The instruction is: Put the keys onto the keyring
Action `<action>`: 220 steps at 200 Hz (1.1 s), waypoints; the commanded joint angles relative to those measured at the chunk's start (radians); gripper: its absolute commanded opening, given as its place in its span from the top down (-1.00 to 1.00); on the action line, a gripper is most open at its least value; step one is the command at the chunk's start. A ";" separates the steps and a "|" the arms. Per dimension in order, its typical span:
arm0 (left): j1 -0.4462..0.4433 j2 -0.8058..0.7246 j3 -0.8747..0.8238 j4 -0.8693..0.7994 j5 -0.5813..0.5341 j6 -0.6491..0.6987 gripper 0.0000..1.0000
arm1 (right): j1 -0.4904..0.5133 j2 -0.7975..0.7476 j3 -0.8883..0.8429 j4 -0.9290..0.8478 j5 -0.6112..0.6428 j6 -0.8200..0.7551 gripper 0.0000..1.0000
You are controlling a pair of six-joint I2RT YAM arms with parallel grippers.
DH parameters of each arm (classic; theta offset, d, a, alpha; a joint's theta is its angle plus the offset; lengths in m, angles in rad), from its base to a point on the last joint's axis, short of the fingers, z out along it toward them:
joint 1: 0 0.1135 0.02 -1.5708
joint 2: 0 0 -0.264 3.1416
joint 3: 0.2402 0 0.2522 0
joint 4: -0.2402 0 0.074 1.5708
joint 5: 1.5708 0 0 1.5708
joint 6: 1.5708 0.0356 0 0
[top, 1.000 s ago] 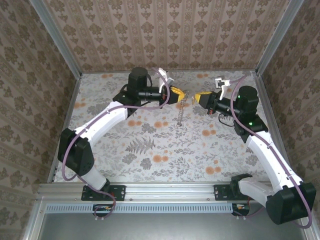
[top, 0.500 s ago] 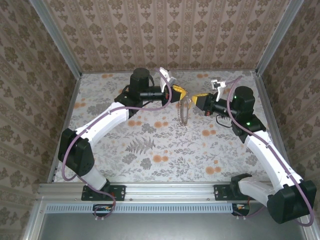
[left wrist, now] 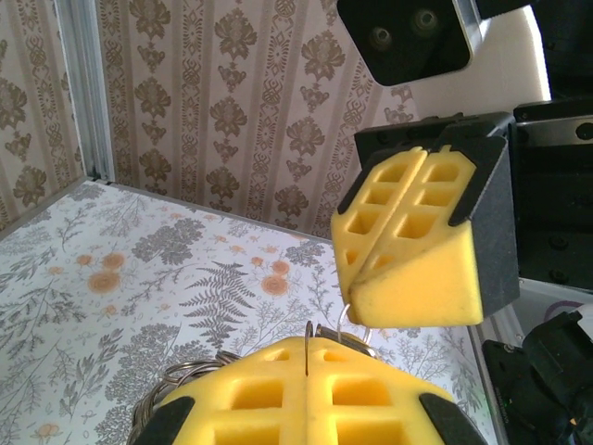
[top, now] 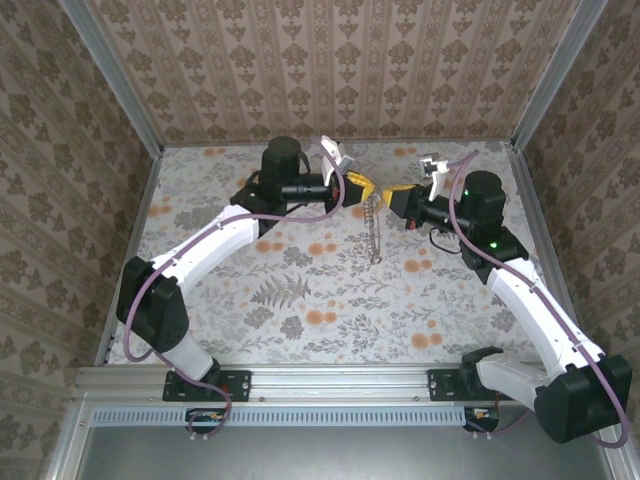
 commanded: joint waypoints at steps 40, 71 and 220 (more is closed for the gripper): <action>-0.011 -0.010 0.002 0.039 0.032 0.003 1.00 | 0.011 0.006 0.041 0.013 0.021 -0.004 1.00; -0.012 -0.008 0.002 0.040 0.037 0.002 1.00 | 0.012 0.007 0.042 0.016 0.026 -0.003 1.00; -0.008 -0.009 -0.002 0.038 0.001 0.004 1.00 | 0.015 -0.056 0.010 0.041 0.038 -0.009 1.00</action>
